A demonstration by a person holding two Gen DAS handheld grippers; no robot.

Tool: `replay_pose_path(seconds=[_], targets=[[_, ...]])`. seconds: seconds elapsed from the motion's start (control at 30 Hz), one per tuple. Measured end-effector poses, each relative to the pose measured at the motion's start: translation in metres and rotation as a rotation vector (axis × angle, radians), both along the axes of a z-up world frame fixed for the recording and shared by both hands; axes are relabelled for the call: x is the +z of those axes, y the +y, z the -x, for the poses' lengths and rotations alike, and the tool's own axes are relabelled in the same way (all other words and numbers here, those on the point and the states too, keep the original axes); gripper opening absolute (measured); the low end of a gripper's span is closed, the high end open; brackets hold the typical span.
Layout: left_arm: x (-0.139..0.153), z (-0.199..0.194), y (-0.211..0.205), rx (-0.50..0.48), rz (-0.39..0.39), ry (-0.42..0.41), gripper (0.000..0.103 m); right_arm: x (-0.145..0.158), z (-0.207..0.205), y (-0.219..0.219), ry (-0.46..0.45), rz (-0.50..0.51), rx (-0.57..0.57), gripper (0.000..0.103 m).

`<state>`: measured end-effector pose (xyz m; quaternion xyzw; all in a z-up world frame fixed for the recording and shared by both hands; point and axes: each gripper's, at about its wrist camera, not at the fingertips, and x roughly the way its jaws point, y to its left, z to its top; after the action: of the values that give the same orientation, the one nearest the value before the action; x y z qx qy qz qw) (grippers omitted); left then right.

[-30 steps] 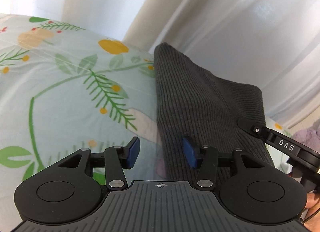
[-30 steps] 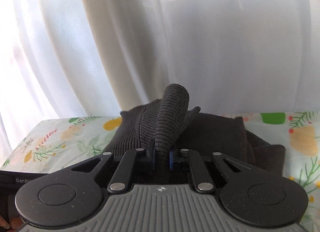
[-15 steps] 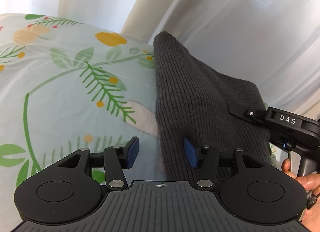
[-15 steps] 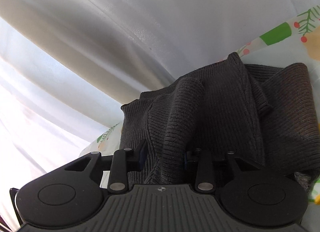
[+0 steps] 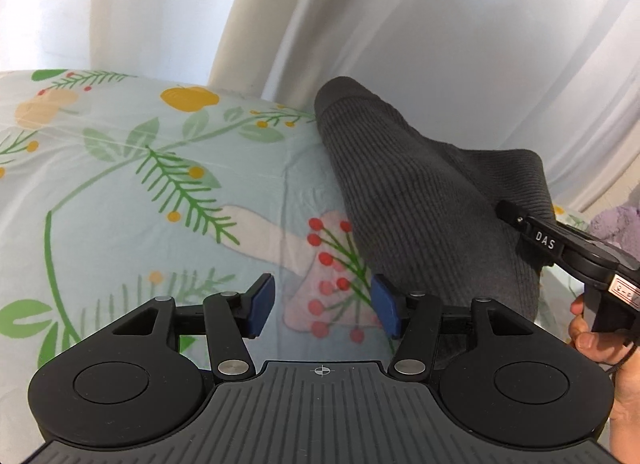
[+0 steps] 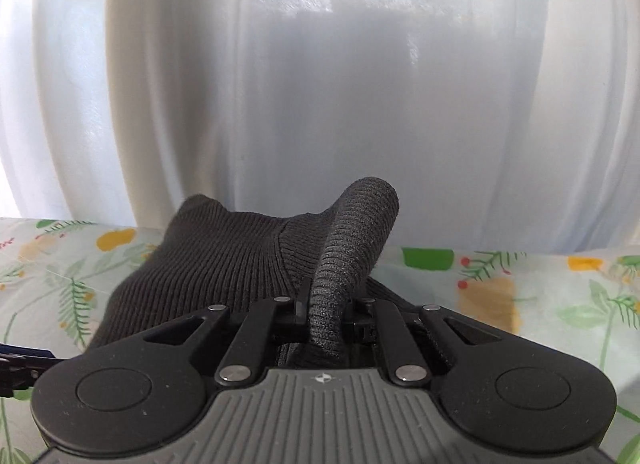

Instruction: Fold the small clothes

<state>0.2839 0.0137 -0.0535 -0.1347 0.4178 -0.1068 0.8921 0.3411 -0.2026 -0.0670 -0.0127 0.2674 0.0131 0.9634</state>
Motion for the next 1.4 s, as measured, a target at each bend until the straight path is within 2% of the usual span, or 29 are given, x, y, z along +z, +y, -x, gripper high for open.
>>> replay_pose_path(seconds=[0.1,0.17,0.2,0.27,0.33,0.4,0.47,0.53,0.57,0.7,0.83,0.97,1.23,1.27,1.37,1.4], targets=[[-0.004,0.002,-0.002,-0.008,0.003,0.019,0.058,-0.017,-0.008,-0.017,0.067,-0.017,-0.028,0.010],[-0.004,0.008,0.000,-0.015,0.011,0.019,0.058,-0.019,-0.005,-0.030,0.082,-0.097,-0.032,0.015],[-0.002,0.013,0.001,-0.021,0.014,0.013,0.059,-0.015,0.000,-0.038,0.083,-0.157,-0.038,0.021],[0.002,0.022,0.004,-0.032,0.008,0.001,0.059,-0.008,0.015,-0.058,0.085,-0.297,-0.030,0.025],[0.005,0.033,0.005,-0.047,0.002,-0.016,0.060,-0.004,0.036,-0.079,0.094,-0.443,-0.013,0.033],[0.007,0.043,0.003,-0.059,-0.007,-0.024,0.060,-0.010,0.056,-0.091,0.118,-0.592,-0.003,0.040],[0.007,0.047,-0.003,-0.069,-0.026,-0.028,0.060,-0.021,0.076,-0.100,0.158,-0.739,0.019,0.040],[0.004,0.048,-0.012,-0.076,-0.046,-0.014,0.060,-0.033,0.084,-0.093,0.206,-0.832,0.037,0.041],[0.003,0.047,-0.016,-0.081,-0.047,-0.002,0.060,-0.038,0.084,-0.088,0.217,-0.856,0.052,0.041],[0.006,0.050,-0.029,-0.117,-0.037,-0.016,0.062,-0.052,0.068,-0.071,0.249,-0.838,0.052,0.042],[0.002,0.044,-0.044,-0.127,-0.100,-0.037,0.064,-0.063,0.062,-0.076,0.264,-0.973,0.051,0.042],[-0.004,0.037,-0.046,-0.102,-0.123,-0.034,0.064,-0.079,0.072,-0.088,0.295,-1.118,0.013,0.042],[-0.015,0.028,-0.040,-0.040,-0.092,0.015,0.064,-0.099,0.068,-0.080,0.338,-1.207,0.010,0.042],[-0.016,0.028,-0.041,-0.035,-0.099,0.018,0.064,-0.102,0.066,-0.079,0.339,-1.224,0.010,0.040],[-0.018,0.027,-0.045,-0.036,-0.120,0.016,0.065,-0.106,0.060,-0.077,0.357,-1.275,0.005,0.024],[-0.018,0.027,-0.046,-0.037,-0.124,0.015,0.065,-0.107,0.060,-0.078,0.353,-1.305,0.006,0.024]])
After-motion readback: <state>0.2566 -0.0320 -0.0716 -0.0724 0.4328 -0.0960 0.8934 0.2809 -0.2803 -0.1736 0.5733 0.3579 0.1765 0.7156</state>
